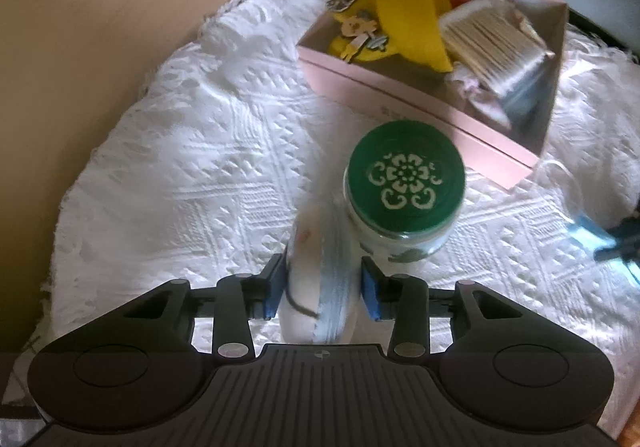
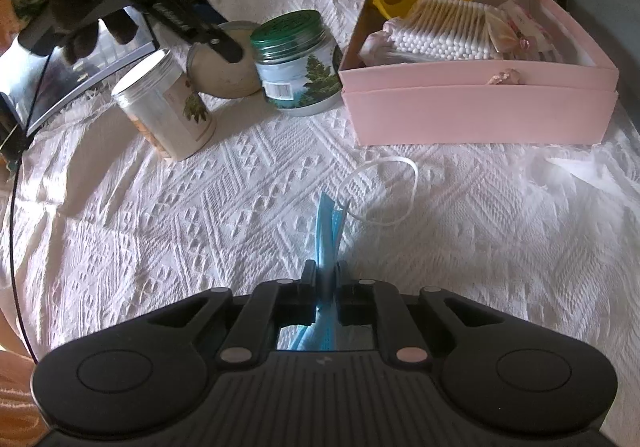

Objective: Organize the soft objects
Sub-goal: 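Carry the beige pouch with left and the mask with right over the pink box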

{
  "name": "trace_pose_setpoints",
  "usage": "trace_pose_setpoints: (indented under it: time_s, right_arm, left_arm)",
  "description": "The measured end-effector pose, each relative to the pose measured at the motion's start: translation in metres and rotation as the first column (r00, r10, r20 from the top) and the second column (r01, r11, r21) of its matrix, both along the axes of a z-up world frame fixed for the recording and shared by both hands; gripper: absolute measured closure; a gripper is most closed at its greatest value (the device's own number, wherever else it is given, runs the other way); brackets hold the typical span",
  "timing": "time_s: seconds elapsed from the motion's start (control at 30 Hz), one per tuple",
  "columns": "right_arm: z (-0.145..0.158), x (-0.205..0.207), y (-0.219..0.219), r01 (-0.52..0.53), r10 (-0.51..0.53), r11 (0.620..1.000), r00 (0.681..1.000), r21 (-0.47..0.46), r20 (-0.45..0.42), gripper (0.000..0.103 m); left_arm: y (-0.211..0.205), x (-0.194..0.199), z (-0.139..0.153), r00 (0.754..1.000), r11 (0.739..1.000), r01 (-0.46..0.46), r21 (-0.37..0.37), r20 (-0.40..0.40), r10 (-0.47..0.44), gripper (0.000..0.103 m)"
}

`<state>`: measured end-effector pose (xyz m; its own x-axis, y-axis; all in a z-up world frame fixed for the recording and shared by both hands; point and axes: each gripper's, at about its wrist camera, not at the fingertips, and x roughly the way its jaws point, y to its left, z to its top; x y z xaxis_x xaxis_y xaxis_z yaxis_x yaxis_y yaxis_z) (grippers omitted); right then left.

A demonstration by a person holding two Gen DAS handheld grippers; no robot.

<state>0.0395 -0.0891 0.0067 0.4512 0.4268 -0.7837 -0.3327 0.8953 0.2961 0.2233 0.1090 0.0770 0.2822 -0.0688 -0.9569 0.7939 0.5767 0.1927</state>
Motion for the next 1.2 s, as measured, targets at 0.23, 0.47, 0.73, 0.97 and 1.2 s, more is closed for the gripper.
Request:
trace_pose_setpoints:
  time_s: [0.23,0.47,0.73,0.97,1.2]
  right_arm:
    - [0.002,-0.012,0.01,-0.035,0.036,0.998,0.999,-0.045,0.036,0.093]
    - [0.035,-0.018,0.002,-0.056,0.061,0.997,0.991,-0.049,0.121,0.098]
    - [0.081,-0.013,-0.015,-0.059,0.07,0.997,0.972,-0.055,0.225,0.098]
    - [0.086,-0.016,-0.032,-0.064,0.092,0.99,0.969,-0.127,0.228,0.098]
    - [0.091,-0.02,-0.063,-0.037,0.082,0.98,0.971,-0.196,0.226,0.098]
  left_arm:
    - [0.0,-0.01,-0.016,0.993,0.999,0.006,0.044,0.115,-0.011,0.06]
    - [0.014,-0.032,0.019,0.969,0.998,-0.054,-0.044,0.239,0.063,0.061]
    - [0.025,-0.079,0.099,0.926,0.974,-0.078,-0.213,0.346,0.15,0.061]
    - [0.012,-0.146,0.093,0.953,0.929,-0.07,-0.363,0.249,0.17,0.061]
    - [-0.014,-0.202,0.049,0.979,0.834,-0.145,-0.533,0.045,0.199,0.061]
